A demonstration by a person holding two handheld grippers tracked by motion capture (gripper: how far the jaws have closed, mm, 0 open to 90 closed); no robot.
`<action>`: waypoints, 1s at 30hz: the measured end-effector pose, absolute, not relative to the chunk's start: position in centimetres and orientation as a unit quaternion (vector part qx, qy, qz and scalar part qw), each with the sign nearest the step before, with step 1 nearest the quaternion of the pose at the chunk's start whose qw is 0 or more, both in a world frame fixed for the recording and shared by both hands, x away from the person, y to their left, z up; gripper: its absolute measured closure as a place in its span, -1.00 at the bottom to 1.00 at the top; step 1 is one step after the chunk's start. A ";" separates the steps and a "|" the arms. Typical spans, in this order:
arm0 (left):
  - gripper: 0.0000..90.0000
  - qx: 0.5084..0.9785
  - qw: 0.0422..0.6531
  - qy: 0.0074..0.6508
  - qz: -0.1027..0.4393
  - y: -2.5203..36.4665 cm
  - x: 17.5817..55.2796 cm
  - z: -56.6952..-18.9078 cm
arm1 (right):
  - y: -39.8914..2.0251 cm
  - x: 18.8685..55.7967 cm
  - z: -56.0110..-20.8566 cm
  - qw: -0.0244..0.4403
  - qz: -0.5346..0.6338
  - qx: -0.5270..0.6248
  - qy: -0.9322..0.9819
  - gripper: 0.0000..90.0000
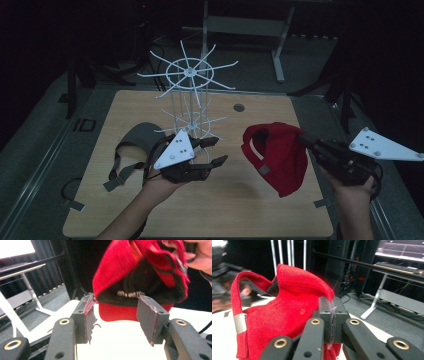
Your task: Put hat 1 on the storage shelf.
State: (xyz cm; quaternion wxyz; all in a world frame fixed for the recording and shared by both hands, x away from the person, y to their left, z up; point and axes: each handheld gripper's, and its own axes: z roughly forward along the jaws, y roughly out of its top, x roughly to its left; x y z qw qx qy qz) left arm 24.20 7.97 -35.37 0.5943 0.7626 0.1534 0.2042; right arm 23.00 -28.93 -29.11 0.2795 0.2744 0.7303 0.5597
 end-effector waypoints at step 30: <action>0.11 0.759 0.581 0.221 0.194 13.3 21.4 -41.6 | -26.1 28.7 -21.8 0.317 0.574 0.292 0.696 0.98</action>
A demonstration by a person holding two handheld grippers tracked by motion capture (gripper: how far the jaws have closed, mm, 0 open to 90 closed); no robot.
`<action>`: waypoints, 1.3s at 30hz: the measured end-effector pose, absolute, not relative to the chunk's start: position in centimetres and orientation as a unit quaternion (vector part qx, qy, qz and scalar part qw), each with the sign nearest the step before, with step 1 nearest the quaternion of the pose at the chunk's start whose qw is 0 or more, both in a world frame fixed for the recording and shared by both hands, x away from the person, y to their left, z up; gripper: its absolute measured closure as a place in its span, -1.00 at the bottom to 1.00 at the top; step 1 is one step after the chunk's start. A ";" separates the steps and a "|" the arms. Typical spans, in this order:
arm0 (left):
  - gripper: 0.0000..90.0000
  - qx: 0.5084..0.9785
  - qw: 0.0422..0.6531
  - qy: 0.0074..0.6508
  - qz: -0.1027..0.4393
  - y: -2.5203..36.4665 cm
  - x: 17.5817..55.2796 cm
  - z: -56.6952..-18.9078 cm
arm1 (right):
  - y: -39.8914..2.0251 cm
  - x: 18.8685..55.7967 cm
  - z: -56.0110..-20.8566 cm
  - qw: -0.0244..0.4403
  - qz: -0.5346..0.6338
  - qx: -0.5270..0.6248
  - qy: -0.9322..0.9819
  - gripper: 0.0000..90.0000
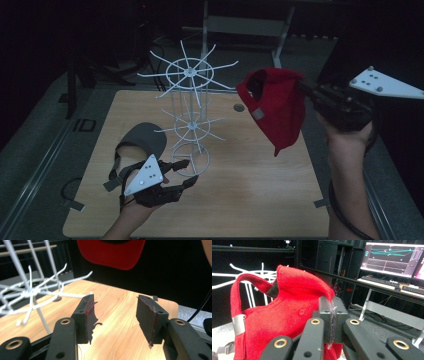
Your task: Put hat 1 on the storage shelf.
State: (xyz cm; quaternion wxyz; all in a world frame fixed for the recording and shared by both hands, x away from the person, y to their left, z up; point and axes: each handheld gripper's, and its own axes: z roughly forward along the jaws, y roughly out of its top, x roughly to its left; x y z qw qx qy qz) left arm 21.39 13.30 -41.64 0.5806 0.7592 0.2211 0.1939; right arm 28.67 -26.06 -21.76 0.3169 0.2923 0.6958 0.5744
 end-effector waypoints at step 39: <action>0.11 0.753 0.563 0.284 0.187 16.4 21.6 -46.9 | -24.3 28.7 -29.1 0.236 0.573 0.257 0.742 0.91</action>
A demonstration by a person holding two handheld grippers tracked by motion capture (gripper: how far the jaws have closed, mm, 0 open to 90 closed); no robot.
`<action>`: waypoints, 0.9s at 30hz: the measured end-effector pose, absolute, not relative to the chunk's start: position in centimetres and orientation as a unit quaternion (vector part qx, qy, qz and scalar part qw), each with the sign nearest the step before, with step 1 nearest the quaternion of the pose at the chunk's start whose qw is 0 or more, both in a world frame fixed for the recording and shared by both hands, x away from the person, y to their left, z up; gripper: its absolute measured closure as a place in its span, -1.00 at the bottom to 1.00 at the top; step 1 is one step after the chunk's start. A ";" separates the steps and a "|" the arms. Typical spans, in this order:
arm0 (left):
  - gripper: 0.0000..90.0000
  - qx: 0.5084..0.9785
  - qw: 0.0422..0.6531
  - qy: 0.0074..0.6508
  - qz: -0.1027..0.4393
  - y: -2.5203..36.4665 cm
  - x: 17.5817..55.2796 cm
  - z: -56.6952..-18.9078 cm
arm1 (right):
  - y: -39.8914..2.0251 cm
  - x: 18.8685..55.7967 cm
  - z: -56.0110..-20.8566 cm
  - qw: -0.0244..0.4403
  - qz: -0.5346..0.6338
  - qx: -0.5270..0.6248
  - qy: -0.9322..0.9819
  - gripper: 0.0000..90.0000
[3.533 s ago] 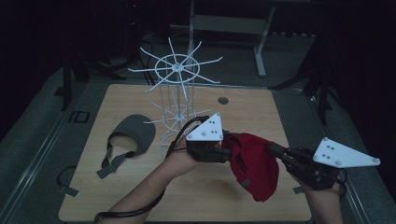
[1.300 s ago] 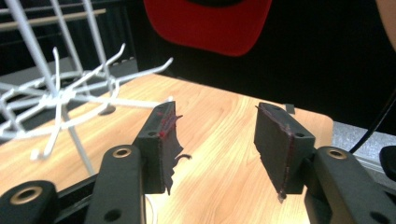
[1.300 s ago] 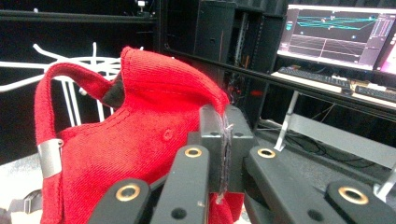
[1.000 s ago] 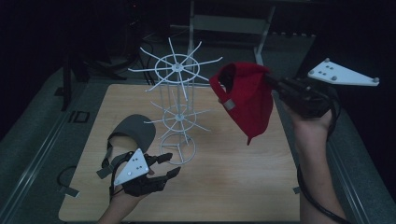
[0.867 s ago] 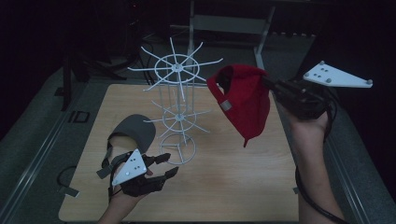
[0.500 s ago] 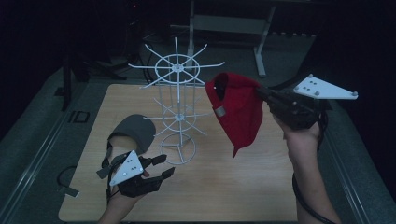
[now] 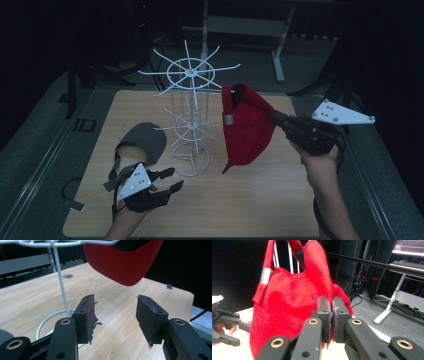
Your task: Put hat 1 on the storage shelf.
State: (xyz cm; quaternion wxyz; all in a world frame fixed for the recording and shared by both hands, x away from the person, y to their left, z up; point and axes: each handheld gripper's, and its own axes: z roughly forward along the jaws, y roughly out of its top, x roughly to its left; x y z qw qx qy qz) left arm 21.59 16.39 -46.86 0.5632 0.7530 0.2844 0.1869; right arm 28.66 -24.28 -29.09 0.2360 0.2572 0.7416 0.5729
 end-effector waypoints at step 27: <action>0.11 0.745 0.557 0.312 0.191 18.4 21.3 -48.6 | -29.1 27.3 -31.6 0.232 0.572 0.269 0.739 0.08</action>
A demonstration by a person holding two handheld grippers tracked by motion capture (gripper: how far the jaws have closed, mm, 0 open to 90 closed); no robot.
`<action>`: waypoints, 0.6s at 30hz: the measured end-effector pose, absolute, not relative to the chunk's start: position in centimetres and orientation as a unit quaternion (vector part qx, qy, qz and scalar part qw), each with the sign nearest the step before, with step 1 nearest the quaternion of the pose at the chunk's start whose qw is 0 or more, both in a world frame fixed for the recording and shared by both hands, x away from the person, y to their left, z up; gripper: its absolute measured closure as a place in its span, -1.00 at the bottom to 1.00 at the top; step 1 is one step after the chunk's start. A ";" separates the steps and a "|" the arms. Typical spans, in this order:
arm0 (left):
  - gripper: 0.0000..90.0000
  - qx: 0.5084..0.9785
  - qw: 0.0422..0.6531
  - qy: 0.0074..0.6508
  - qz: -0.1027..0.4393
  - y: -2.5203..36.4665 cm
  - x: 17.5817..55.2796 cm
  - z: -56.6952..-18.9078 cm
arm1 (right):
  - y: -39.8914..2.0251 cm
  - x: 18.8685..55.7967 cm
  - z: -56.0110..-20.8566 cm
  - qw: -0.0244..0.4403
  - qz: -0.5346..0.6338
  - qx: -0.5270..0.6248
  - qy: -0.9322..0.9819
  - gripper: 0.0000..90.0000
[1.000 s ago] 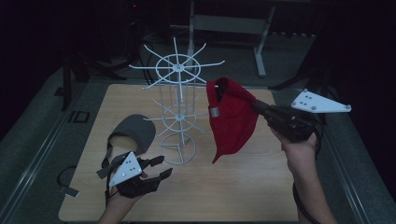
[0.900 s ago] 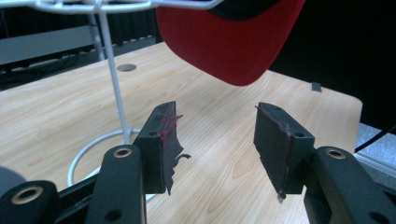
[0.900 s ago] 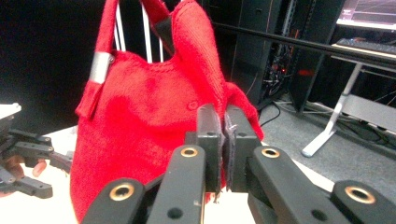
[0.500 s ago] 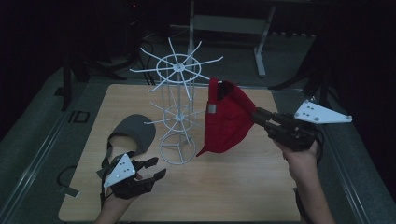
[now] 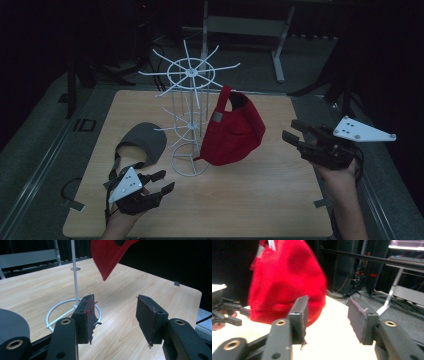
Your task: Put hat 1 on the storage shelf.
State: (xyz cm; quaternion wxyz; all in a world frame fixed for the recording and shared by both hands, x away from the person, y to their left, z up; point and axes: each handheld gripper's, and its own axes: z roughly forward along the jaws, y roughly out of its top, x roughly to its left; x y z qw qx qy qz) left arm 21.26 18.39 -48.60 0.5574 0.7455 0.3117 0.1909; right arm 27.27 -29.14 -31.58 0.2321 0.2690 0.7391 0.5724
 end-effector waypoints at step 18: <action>0.11 0.750 0.541 0.328 0.194 19.8 21.6 -50.1 | -32.3 28.9 -40.4 0.191 0.503 0.349 0.767 -0.66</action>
